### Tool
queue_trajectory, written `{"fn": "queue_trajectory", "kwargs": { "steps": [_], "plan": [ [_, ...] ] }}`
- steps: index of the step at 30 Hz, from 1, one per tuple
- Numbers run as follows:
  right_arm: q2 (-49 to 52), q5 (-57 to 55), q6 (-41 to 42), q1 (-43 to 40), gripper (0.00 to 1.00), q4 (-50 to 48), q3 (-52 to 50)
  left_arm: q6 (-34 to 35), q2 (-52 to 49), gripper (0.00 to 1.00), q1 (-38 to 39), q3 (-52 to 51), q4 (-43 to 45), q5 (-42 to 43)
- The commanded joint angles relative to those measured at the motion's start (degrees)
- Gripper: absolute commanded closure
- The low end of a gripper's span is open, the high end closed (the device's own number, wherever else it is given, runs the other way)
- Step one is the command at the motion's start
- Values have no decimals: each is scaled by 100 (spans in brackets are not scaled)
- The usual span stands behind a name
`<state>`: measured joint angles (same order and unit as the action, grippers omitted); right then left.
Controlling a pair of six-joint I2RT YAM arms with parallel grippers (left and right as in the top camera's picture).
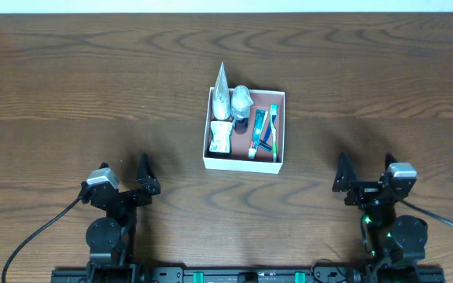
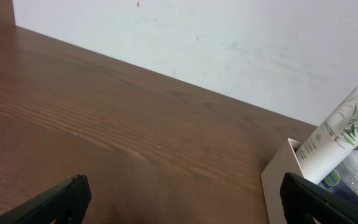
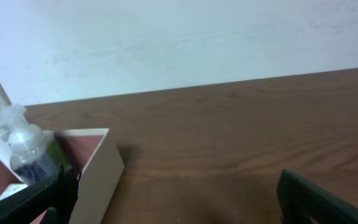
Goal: Pack container
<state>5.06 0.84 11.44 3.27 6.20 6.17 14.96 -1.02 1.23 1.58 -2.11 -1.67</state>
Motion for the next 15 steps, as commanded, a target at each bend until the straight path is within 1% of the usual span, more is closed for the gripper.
{"fn": "queue_trajectory", "kwargs": {
  "steps": [1, 6, 10, 15],
  "plan": [
    [-254, 210, -129, -52, 1, -24, -249, -55, -2, 2, -20, -136, -190, -42],
    [-391, 223, -133, -52, 1, -20, -476, -55, -2, 2, -20, -136, -190, -42],
    [-479, 262, -415, -52, 1, -44, -501, -55, -2, 2, -20, -136, -190, -42],
    [-479, 262, -564, -4, 1, -44, -501, -55, -4, 2, -20, -136, -190, -42]
  ]
}}
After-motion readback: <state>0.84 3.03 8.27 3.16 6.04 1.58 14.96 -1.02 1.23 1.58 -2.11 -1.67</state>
